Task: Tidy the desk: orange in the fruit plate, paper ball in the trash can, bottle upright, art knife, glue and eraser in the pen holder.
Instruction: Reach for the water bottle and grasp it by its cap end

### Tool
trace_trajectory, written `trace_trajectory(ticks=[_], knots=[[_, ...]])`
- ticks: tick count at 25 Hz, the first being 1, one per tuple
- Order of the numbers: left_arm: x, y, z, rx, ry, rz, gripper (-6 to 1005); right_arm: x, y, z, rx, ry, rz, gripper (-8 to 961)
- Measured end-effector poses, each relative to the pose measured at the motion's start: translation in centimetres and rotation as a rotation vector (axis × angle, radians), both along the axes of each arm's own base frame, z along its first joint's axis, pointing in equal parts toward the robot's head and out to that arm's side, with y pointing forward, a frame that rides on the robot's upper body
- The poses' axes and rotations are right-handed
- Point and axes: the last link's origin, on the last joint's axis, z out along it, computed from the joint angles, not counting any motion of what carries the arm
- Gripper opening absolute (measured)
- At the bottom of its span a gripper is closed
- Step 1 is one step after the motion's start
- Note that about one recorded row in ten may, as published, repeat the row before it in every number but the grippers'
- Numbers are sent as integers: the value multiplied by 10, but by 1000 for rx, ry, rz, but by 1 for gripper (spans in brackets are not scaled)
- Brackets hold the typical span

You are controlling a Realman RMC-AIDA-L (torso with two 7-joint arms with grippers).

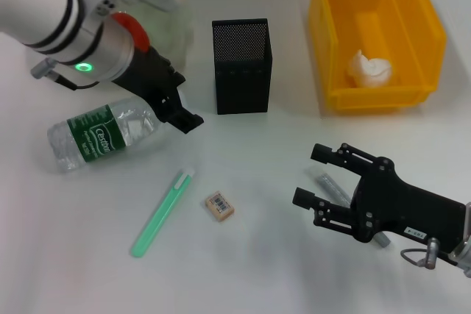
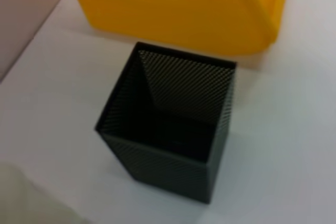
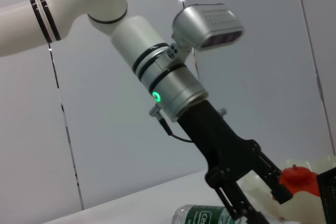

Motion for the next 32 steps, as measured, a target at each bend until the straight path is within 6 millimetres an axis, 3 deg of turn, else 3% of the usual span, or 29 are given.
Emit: trace_trajectory(ticks=[32], knots=[[-6,17,-18,20,217,31,662,-3,4,-5,-16,-6,-4,764]])
